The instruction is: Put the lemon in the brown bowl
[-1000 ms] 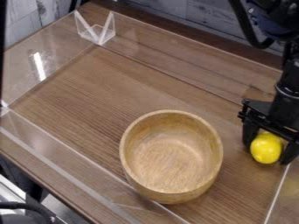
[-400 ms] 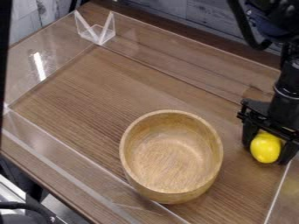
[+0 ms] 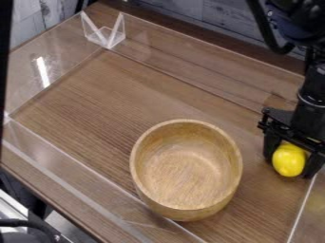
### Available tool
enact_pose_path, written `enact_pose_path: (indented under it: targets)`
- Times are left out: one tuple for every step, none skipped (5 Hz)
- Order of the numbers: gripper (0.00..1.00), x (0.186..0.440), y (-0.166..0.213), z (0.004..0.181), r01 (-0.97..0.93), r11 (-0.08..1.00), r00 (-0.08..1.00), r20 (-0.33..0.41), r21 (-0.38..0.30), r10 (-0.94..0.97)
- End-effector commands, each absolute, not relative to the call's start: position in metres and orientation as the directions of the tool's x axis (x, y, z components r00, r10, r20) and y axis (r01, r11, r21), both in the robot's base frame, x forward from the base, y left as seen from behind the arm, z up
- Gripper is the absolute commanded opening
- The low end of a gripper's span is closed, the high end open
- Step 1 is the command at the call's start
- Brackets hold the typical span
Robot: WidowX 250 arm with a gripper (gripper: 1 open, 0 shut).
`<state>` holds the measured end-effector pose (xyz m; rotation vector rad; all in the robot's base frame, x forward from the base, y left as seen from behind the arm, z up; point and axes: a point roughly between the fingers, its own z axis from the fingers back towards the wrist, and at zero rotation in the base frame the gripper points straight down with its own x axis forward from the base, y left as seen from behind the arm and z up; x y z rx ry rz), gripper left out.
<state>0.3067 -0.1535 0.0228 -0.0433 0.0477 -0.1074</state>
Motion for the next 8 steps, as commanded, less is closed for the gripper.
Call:
enact_pose_path:
  targets:
    - [0.0,0.314,-0.157,0.037,0.107,0.992,0.994,0.008,-0.071,-0.107]
    - [0.0,0.314,-0.156,0.037,0.105,0.992,0.994,0.009,-0.075,-0.105]
    - [0.0,0.314,-0.155,0.037,0.104,0.991,0.995,0.009,-0.08,-0.104]
    - [0.0,0.31,-0.153,0.047,0.12,0.99,0.993,-0.004,-0.076,-0.12]
    - [0.0,0.307,-0.151,0.056,0.131,0.989,0.991,-0.017,-0.073,-0.133]
    - [0.0,0.303,-0.148,0.066,0.136,0.988,0.99,-0.027,-0.069,-0.138]
    - [0.0,0.298,-0.144,0.077,0.141,0.988,0.989,-0.033,-0.064,-0.144]
    - [0.0,0.29,-0.139,0.088,0.137,0.989,0.989,-0.042,-0.057,-0.139]
